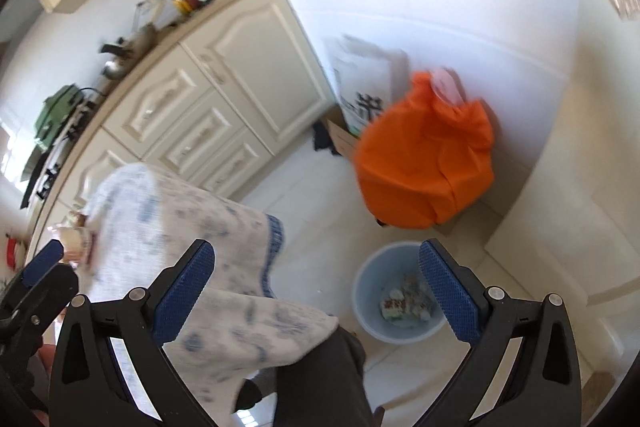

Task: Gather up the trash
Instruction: 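Return both open tools to the table pile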

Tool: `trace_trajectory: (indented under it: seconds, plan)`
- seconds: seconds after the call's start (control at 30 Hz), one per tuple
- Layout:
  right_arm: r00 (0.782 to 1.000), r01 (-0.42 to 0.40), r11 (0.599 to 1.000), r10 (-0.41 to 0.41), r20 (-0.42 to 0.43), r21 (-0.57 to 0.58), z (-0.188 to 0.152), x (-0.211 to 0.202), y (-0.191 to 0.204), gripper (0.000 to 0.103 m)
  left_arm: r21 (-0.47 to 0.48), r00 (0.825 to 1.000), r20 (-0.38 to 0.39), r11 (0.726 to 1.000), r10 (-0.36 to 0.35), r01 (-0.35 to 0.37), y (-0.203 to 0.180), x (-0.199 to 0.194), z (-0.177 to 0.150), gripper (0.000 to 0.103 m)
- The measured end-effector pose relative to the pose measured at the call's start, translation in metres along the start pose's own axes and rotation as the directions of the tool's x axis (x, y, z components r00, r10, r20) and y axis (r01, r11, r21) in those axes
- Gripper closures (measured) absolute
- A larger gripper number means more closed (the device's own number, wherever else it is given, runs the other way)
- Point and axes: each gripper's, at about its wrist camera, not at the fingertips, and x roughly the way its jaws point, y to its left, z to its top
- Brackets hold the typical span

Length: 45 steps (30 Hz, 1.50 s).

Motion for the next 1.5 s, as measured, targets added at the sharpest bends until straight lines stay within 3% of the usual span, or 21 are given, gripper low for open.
trace_trajectory:
  seconds: [0.2,0.43,0.87,1.0,1.23,1.5]
  plan:
    - [0.996,-0.066,0.992,0.072,0.048,-0.111,0.011,-0.022,0.061,0.0,-0.077,0.994,0.083,0.995,0.069,-0.062,0.044,-0.062,-0.014,0.001]
    - [0.984,-0.133,0.962,0.156,0.081,-0.237,0.011,-0.043,0.131,0.0,-0.168,0.979,0.124,0.976,0.163,-0.141,0.089,-0.118,-0.028,0.001]
    - [0.952,-0.208,0.874,0.283,0.112,-0.439,-0.012,-0.074,0.241,0.0,-0.315,0.918,0.194,0.908,0.347,-0.277,0.142,-0.21,-0.058,0.001]
    - [0.94,-0.228,0.84,0.321,0.111,-0.493,-0.021,-0.081,0.268,0.0,-0.341,0.897,0.198,0.886,0.395,-0.315,0.155,-0.223,-0.069,0.001]
    - [0.93,-0.256,0.783,0.359,0.076,-0.567,-0.042,-0.076,0.309,0.0,-0.385,0.877,0.166,0.848,0.451,-0.364,0.186,-0.231,-0.096,0.001]
    - [0.935,-0.288,0.738,0.354,-0.013,-0.611,-0.065,-0.042,0.347,0.0,-0.418,0.875,0.101,0.818,0.474,-0.395,0.228,-0.219,-0.115,0.001]
